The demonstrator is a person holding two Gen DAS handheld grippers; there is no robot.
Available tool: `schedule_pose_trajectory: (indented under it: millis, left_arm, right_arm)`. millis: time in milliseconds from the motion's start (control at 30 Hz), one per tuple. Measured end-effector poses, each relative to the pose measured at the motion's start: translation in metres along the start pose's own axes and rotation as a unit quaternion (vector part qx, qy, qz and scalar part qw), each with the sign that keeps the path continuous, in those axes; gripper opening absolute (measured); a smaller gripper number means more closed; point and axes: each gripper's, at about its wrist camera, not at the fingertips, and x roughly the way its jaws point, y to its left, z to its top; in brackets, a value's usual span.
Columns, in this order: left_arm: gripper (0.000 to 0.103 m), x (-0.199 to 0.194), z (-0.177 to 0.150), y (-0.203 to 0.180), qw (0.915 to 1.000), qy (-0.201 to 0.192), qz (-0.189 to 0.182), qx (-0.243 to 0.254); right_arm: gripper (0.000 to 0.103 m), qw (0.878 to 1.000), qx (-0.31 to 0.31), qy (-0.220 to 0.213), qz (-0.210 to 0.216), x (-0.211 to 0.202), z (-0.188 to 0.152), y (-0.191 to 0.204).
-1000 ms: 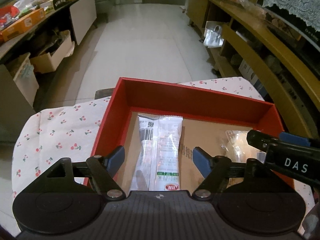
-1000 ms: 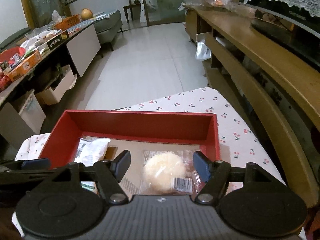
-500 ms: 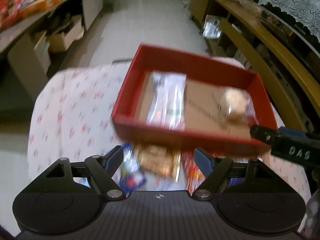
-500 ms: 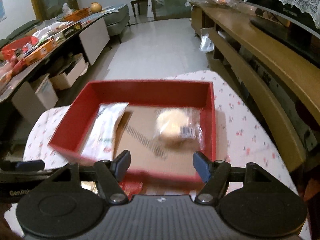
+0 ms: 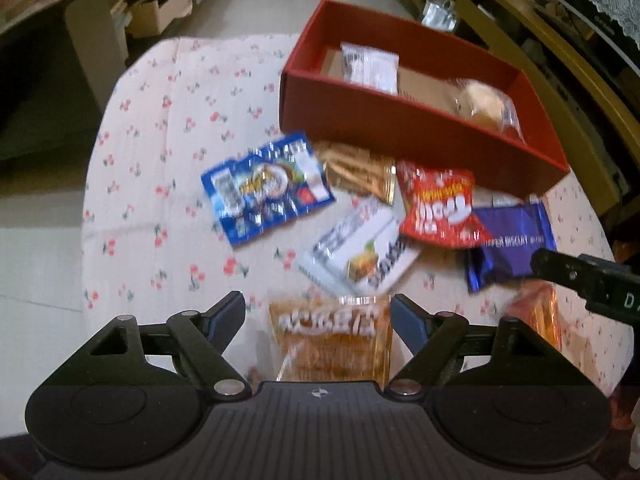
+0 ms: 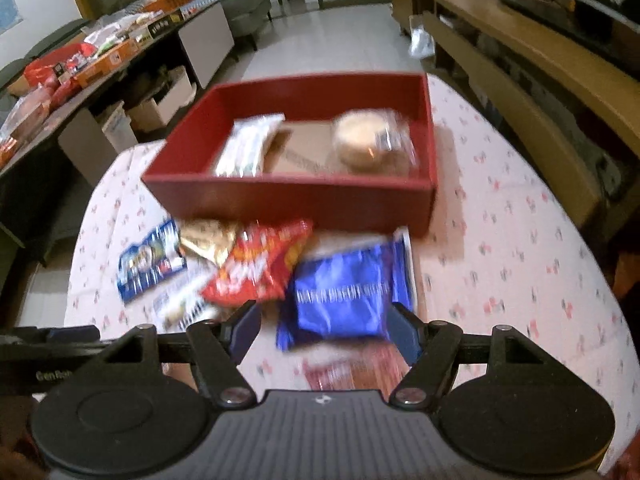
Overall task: Organize snacks
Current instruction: 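Grasp the orange pastry bag with the left tool while the right tool grasps the pink-wrapped cake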
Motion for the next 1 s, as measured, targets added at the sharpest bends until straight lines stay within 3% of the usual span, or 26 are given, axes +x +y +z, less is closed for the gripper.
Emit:
schedule_pose_trajectory:
  millis: [567,1000]
  left_arm:
    - [0.094,0.022,-0.019,0.002,0.9992,0.039,0.003,-0.010]
    - [0.100,0.032,-0.024,-0.019,0.9979,0.040,0.027,0.042]
  right_arm:
    - [0.080,0.999,0.009,0.044,-0.013,0.008,-0.020,-0.025]
    - [0.081,0.994,-0.049,0.096,-0.032,0.044,-0.028,-0.011]
